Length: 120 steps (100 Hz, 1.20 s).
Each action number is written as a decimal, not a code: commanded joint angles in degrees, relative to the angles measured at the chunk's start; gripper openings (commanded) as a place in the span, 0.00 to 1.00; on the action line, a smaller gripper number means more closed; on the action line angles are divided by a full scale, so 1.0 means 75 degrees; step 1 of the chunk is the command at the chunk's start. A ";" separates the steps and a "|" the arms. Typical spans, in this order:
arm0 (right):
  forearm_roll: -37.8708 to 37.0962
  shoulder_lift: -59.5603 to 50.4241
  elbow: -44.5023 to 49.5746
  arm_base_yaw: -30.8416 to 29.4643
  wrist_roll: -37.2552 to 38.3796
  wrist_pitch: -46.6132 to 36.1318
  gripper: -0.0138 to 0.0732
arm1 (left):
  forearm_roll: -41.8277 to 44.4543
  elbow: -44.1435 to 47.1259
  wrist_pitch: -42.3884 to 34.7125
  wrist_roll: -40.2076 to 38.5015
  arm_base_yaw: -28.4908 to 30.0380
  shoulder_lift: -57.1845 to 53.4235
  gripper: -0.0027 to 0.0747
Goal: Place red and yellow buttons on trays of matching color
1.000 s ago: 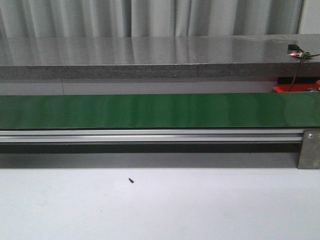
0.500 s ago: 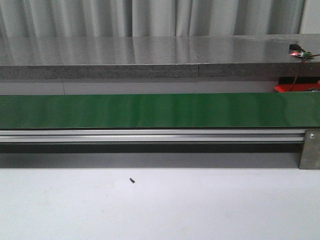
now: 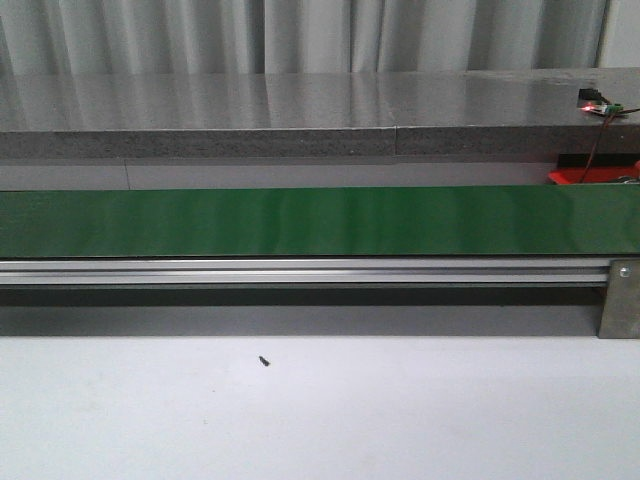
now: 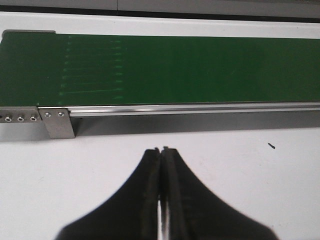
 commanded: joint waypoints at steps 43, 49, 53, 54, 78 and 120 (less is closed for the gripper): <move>-0.0072 -0.0146 -0.0147 -0.0007 -0.0005 -0.0555 0.08 | 0.0357 0.0046 -0.1704 0.0004 -0.0051 -0.0063 0.01; -0.0072 -0.0146 -0.0147 -0.0007 -0.0005 -0.0555 0.08 | 0.0556 0.0324 -0.2425 0.0004 -0.0051 -0.0241 0.01; -0.0072 -0.0146 -0.0147 -0.0007 -0.0005 -0.0555 0.08 | 0.0623 0.0607 -0.2947 0.0004 -0.0051 -0.0387 0.01; -0.0072 -0.0146 -0.0147 -0.0007 -0.0005 -0.0555 0.08 | 0.0623 0.0711 -0.3158 0.0004 -0.0051 -0.0438 0.01; -0.0072 -0.0146 -0.0147 -0.0007 -0.0005 -0.0555 0.08 | 0.0751 0.2045 -0.4559 0.0004 0.0063 -0.1565 0.01; -0.0072 -0.0146 -0.0147 -0.0007 -0.0005 -0.0555 0.08 | 0.1070 0.3551 -0.5456 0.0004 0.0687 -0.3317 0.01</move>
